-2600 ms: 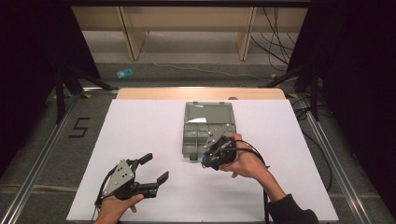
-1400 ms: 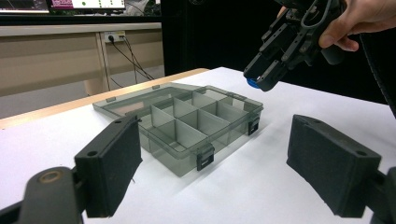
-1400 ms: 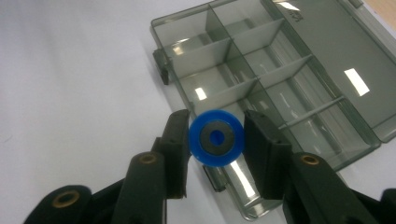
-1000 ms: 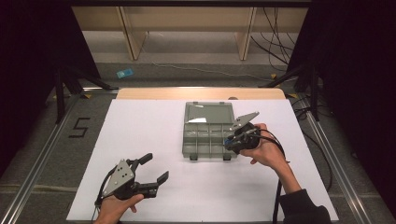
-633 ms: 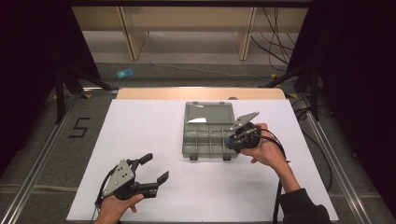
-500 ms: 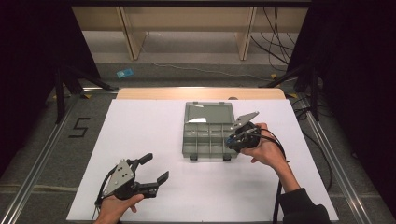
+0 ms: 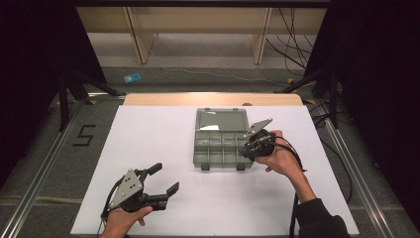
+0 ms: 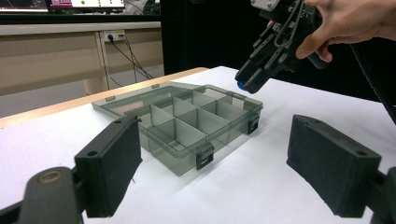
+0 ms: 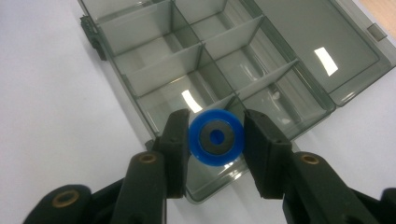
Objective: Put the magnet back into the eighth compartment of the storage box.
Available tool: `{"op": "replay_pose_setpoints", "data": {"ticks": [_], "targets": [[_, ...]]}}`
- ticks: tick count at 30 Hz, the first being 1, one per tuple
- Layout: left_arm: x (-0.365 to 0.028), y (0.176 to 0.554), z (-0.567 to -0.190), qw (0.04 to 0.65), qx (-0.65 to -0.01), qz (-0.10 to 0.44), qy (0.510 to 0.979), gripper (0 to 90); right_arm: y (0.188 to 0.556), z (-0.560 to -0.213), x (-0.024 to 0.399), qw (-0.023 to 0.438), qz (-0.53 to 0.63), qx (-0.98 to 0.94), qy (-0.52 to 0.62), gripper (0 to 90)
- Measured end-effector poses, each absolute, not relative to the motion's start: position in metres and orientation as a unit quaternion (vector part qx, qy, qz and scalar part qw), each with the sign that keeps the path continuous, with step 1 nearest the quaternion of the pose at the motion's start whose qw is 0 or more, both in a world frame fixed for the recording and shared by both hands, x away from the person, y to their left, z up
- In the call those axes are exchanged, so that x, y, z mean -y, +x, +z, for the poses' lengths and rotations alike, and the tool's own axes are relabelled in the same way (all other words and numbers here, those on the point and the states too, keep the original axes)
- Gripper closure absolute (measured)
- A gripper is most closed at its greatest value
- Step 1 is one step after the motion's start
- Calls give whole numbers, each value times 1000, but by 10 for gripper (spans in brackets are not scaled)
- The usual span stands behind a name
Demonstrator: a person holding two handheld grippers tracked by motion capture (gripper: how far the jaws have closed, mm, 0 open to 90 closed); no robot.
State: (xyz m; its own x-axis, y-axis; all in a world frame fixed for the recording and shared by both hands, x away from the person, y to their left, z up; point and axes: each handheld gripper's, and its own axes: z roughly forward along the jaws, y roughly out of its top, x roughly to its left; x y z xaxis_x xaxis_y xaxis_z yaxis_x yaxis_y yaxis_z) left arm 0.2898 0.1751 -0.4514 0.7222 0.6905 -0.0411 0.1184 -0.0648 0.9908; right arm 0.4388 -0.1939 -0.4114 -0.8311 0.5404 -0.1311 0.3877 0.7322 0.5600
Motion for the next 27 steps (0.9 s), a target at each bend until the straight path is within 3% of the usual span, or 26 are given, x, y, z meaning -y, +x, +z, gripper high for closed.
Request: {"op": "replay_pose_setpoints", "data": {"ticks": [23, 27], "targets": [[-175, 290, -452, 619, -295, 229, 691, 172, 447, -424, 192, 136, 242, -926, 255, 624], [-175, 290, -452, 619, -295, 229, 691, 172, 448, -428, 193, 143, 246, -919, 274, 536]]}}
